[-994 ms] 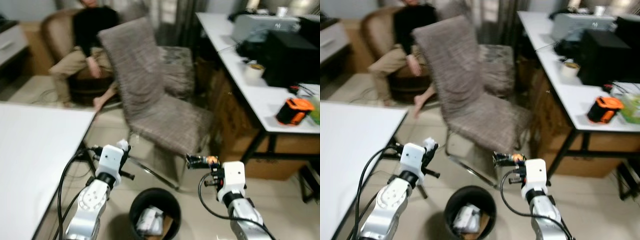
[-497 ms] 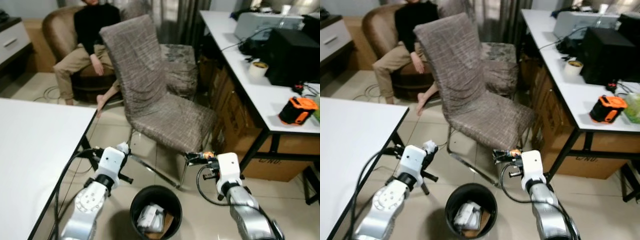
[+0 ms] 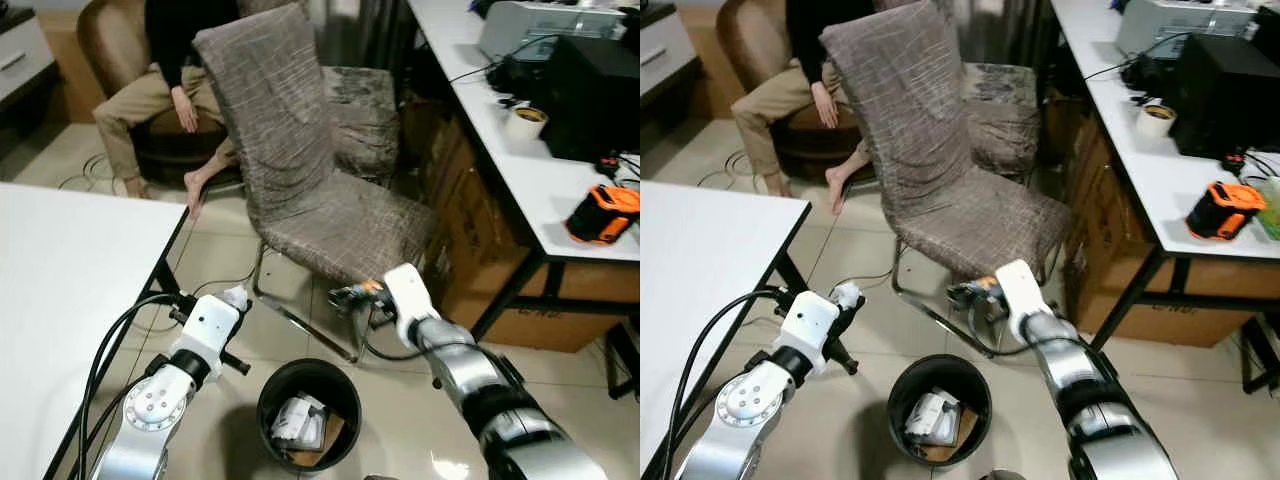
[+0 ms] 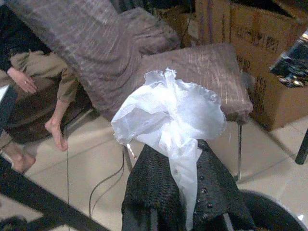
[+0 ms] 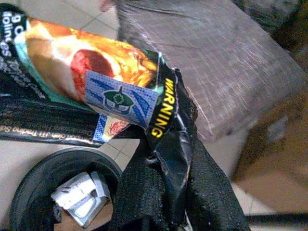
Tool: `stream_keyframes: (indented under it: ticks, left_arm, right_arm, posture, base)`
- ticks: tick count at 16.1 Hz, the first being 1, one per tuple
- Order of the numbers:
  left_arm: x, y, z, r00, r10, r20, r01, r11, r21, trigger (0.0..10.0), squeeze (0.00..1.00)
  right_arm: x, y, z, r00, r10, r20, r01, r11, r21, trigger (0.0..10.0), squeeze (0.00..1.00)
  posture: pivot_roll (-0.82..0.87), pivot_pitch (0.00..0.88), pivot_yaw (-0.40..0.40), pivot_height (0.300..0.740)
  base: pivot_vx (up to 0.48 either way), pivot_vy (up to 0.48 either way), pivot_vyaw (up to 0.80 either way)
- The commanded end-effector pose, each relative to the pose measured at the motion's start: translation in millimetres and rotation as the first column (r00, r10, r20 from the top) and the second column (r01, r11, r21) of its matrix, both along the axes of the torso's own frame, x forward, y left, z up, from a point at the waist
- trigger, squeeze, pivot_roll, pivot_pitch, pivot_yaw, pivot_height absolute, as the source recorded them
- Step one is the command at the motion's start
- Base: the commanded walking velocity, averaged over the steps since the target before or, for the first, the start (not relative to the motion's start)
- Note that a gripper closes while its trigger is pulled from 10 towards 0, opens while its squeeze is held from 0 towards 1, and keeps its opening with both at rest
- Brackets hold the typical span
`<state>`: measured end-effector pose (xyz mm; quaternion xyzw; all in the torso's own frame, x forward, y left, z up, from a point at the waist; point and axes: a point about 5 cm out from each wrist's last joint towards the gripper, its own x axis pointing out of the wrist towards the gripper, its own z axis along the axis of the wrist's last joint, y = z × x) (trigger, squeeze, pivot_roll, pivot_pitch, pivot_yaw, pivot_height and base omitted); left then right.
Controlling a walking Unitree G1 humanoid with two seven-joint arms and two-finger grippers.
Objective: Picking trash to rubbish bin
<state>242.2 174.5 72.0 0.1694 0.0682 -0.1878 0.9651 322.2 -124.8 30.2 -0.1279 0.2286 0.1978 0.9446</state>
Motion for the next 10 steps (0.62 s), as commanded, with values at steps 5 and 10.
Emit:
stream_keyframes:
  ticks: [5, 10]
  left_arm:
    - [-9.1, 1.3, 5, 1.000, -0.005, -0.023, 0.005, 1.000, 0.018, 10.0, 0.00]
    - [-11.9, 0.8, 5, 0.999, 0.008, -0.031, -0.007, 1.000, 0.017, 10.0, 0.00]
  right_arm:
    - [8.1, 11.1, 4, 0.995, 0.082, -0.051, -0.082, 0.997, 0.005, 10.0, 0.00]
    - [13.7, 14.4, 11, 0.989, 0.129, -0.071, -0.129, 0.992, 0.011, 10.0, 0.00]
  posture:
    - [-0.11, 0.104, -0.049, 0.740]
    - [-0.11, 0.116, -0.056, 0.740]
  base:
    - [0.000, 0.000, 0.00]
    - [0.000, 0.000, 0.00]
